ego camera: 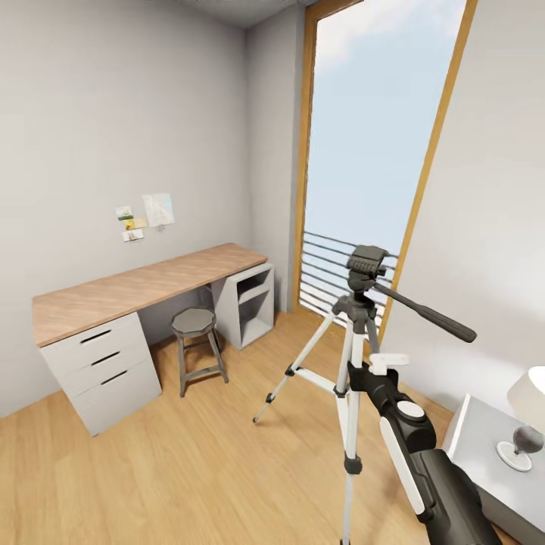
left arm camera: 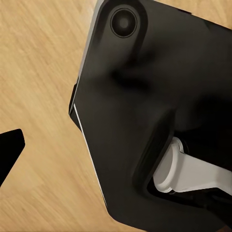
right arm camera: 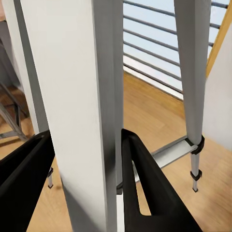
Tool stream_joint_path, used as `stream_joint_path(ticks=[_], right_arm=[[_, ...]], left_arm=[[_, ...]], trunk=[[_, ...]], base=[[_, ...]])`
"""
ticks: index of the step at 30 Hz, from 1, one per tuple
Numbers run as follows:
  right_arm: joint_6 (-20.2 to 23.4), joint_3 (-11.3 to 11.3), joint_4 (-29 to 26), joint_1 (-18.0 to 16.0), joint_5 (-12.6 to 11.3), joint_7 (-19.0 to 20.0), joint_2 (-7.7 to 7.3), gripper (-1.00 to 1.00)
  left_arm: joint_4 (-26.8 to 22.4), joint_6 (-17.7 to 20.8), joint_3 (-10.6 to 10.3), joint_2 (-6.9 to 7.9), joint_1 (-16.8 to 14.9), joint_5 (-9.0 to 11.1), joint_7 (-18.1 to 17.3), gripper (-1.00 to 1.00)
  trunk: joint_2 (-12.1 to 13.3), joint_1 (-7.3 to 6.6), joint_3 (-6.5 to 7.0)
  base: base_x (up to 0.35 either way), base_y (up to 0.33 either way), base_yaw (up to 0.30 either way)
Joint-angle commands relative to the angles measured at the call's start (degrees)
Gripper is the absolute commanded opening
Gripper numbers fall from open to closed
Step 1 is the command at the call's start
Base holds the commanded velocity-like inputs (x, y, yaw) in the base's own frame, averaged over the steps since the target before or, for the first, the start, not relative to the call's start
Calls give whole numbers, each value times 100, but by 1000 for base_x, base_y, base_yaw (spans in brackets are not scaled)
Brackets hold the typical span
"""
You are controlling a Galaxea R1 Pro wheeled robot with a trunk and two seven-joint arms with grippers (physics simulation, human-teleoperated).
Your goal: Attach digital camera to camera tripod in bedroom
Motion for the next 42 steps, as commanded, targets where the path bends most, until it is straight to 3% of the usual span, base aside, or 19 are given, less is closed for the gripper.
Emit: stream_joint_path(ticks=[1, 23, 42], right_arm=[[-5, 18, 28, -7, -32, -53, -2, -100], [-46, 15, 544, -7, -36, -63, 18, -100], [-58, 26, 552, -7, -8, -62, 10, -100]], left_arm=[[-7, -9, 7, -1, 1, 24, -2, 100], [-7, -9, 9, -3, 1, 24, -1, 100], [-7, -9, 8, -1, 1, 24, -1, 100]], trunk=[[-13, 3, -11], [-13, 3, -11], [-13, 3, -11]], base=[[0, 0, 0], [0, 0, 0], [0, 0, 0]])
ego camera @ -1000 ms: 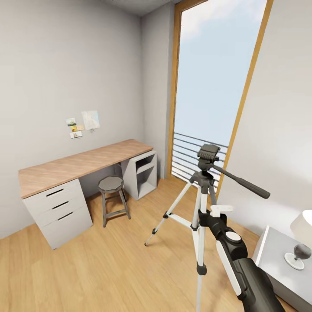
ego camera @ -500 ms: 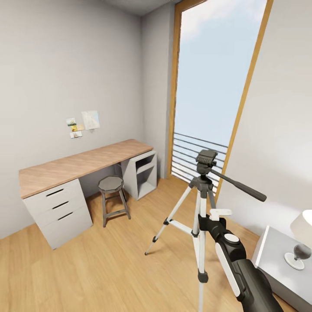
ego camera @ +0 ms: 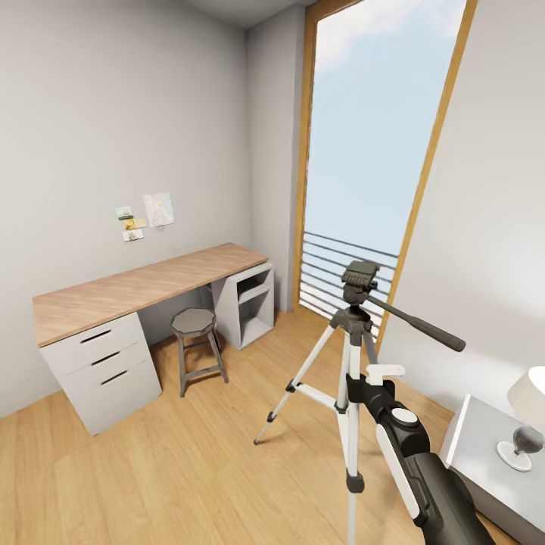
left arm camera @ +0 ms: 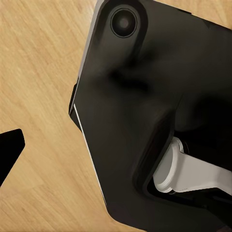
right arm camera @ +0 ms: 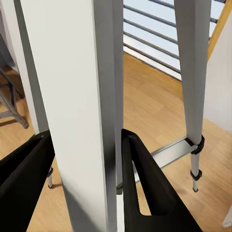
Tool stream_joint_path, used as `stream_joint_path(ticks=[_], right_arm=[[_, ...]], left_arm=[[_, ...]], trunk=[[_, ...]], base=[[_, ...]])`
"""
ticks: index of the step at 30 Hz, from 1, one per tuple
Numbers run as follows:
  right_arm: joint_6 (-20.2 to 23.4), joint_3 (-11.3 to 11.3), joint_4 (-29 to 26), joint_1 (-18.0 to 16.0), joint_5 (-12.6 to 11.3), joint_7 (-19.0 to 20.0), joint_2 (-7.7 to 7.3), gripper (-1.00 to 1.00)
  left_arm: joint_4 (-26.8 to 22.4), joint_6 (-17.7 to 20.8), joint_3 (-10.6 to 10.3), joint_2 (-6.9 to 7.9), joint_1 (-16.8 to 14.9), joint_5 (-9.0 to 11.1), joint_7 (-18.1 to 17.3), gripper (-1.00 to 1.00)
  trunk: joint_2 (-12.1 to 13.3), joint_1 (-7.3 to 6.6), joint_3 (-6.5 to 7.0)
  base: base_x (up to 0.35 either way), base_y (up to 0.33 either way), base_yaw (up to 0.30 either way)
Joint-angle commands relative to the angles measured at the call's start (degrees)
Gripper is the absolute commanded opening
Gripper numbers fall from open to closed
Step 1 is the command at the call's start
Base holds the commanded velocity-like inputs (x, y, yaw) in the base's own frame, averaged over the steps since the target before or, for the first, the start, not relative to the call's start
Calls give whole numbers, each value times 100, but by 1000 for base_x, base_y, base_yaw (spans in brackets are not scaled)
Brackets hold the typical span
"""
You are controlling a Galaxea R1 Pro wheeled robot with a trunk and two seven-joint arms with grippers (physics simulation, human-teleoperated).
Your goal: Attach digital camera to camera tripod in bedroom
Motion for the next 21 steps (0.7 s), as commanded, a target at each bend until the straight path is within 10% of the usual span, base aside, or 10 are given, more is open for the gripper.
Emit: stream_joint_path(ticks=[1, 17, 18, 21], right_arm=[[23, 15, -10, -6, -17, -47, -4, -100], [55, 31, -10, -6, -13, -45, -2, -100], [54, 41, -11, -6, 7, -40, 3, 100], [63, 39, -10, -6, -8, -31, 3, 100]], left_arm=[[-7, -9, 7, -1, 1, 24, -2, 100], [-7, -9, 8, -1, 1, 24, -2, 100], [-7, -9, 6, -2, 1, 24, -2, 100], [-7, -9, 5, -1, 1, 24, -2, 100]], trunk=[[-13, 3, -11], [-13, 3, -11], [-13, 3, -11], [-13, 3, -11]], base=[[0, 0, 0], [0, 0, 0], [0, 0, 0], [0, 0, 0]])
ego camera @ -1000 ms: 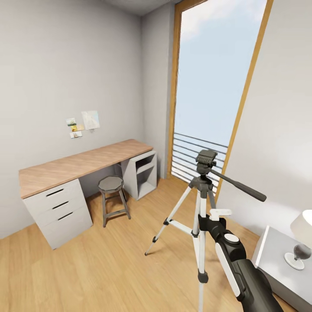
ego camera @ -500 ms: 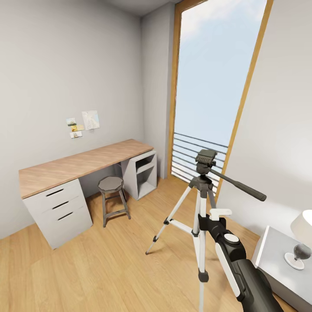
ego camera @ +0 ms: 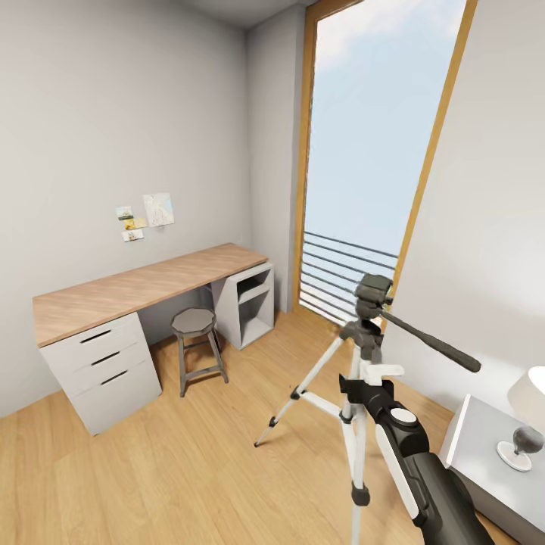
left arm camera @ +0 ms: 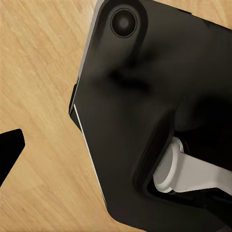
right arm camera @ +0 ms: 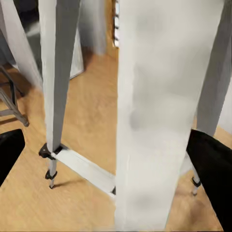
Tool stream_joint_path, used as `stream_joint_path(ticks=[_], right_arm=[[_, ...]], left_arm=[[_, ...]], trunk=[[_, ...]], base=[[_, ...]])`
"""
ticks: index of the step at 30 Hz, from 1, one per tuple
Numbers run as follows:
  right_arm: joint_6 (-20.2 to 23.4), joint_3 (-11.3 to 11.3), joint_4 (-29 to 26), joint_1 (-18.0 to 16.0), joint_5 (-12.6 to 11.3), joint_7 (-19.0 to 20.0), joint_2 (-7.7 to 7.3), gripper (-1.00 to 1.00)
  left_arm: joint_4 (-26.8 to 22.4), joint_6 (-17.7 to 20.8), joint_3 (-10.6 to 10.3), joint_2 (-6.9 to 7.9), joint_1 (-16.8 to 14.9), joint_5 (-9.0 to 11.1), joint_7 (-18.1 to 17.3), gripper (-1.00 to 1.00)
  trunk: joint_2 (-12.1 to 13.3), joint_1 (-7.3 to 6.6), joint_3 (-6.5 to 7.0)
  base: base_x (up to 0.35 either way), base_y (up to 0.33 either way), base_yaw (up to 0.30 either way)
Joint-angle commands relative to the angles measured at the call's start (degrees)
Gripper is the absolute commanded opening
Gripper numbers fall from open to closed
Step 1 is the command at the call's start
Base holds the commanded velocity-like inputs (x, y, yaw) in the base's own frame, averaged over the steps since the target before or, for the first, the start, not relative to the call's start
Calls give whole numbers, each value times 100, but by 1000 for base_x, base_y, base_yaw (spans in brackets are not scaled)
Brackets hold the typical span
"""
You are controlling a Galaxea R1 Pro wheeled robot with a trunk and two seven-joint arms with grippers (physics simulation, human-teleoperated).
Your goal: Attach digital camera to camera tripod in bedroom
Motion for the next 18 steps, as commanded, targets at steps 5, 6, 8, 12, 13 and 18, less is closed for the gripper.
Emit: stream_joint_path(ticks=[5, 6, 8, 12, 13, 18], right_arm=[[28, 12, -4, -5, -43, -42, -3, 100], [28, 12, -4, -5, -43, -42, -3, 100], [28, 12, -5, -5, -41, -42, -3, 100], [24, 10, -6, -5, -43, -47, -3, 100], [14, 7, -6, -5, -45, -48, -3, 100], [-24, 4, -6, -5, -25, -51, -3, 100]], left_arm=[[-7, -9, 8, -1, 1, 24, -2, 100], [-7, -9, 8, -1, 1, 24, -2, 100], [-7, -9, 8, -1, 1, 24, -2, 100], [-7, -9, 8, -1, 1, 24, -2, 100], [-7, -9, 8, -1, 1, 24, -2, 100], [-7, -9, 8, -1, 1, 24, -2, 100]], trunk=[[-12, 4, -12], [-12, 4, -12], [-12, 4, -12], [-12, 4, -12], [-12, 4, -12], [-12, 4, -12]], base=[[0, 0, 0], [0, 0, 0], [0, 0, 0], [0, 0, 0], [0, 0, 0], [0, 0, 0]])
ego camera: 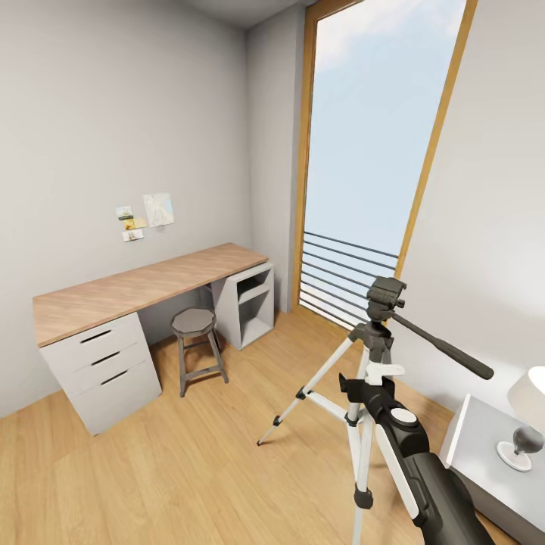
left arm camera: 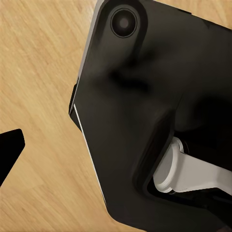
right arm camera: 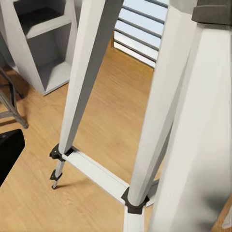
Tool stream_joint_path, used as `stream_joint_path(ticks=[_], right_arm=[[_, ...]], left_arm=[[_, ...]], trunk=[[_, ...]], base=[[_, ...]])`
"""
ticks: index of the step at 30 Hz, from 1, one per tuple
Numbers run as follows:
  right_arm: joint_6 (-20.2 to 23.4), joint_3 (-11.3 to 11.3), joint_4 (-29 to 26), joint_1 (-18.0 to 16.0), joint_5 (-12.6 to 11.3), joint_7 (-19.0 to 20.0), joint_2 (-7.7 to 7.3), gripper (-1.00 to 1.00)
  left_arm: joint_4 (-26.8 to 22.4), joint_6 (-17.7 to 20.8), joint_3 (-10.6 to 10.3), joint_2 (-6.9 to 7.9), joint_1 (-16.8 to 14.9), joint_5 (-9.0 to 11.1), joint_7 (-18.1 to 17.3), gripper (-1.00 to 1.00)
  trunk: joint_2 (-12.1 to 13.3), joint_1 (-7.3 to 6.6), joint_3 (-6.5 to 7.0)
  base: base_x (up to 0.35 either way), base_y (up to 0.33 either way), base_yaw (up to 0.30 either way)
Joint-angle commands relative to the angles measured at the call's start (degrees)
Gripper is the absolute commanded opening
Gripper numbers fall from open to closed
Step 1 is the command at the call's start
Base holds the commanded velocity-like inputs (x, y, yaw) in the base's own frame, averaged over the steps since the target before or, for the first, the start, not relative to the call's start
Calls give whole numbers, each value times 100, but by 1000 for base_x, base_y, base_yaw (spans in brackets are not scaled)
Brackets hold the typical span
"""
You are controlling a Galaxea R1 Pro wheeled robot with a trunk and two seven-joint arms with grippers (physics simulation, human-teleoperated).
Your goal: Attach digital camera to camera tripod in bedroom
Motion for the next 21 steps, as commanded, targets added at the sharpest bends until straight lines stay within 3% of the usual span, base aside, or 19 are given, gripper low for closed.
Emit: stream_joint_path(ticks=[1, 9, 21], right_arm=[[27, 13, -7, -5, -25, -48, -3, 100], [48, 12, -7, -5, 22, -58, -3, 100], [38, -10, 27, -5, -20, -64, -27, 100]], left_arm=[[-7, -9, 8, -1, 1, 24, -2, 100], [-7, -15, 9, -3, 1, 24, -6, 100], [-7, -12, 18, -3, 1, 31, -3, 100]], trunk=[[-12, 4, -12], [-12, 4, -12], [-12, 4, -12]], base=[[0, 0, 0], [-12, 0, 0], [-213, 0, 0]])
